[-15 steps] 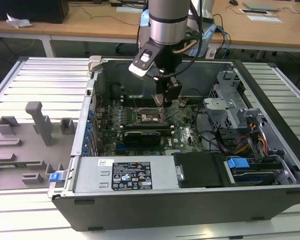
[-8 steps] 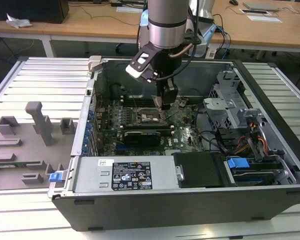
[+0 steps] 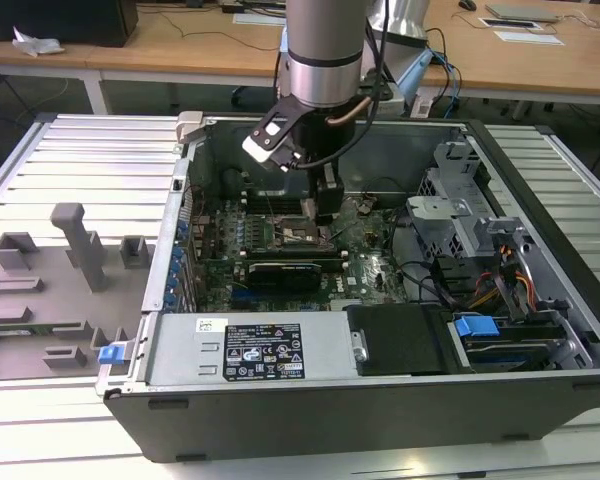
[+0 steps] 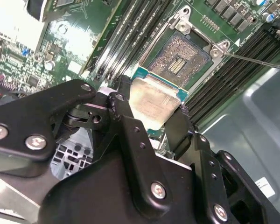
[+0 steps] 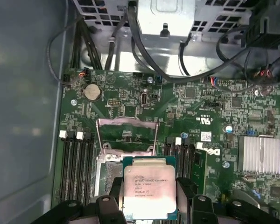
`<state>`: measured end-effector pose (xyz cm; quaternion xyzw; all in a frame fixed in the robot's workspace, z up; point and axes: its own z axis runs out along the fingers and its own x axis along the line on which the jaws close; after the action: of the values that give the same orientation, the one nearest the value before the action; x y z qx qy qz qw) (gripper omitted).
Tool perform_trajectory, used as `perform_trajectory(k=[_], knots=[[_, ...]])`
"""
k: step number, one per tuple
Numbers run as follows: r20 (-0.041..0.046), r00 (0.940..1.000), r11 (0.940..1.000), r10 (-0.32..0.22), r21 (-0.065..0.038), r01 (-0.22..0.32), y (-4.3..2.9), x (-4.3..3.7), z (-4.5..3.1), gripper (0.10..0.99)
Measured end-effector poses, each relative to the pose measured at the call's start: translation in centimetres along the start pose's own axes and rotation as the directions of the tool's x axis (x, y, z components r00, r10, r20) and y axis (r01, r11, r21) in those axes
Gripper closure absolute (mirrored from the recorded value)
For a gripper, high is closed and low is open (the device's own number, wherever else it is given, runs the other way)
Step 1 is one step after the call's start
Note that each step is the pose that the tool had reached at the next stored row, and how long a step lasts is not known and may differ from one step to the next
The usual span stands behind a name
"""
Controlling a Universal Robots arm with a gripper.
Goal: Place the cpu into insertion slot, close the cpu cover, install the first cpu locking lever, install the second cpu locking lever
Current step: 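Place the cpu into insertion slot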
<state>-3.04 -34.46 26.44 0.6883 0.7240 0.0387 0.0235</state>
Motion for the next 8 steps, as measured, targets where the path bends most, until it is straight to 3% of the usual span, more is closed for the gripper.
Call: perform_trajectory(k=[8], knots=[[0.0023, 0.9996, 0.9996, 0.027, -0.001, -0.027, -0.20, 0.97, 1.21, 0.545]])
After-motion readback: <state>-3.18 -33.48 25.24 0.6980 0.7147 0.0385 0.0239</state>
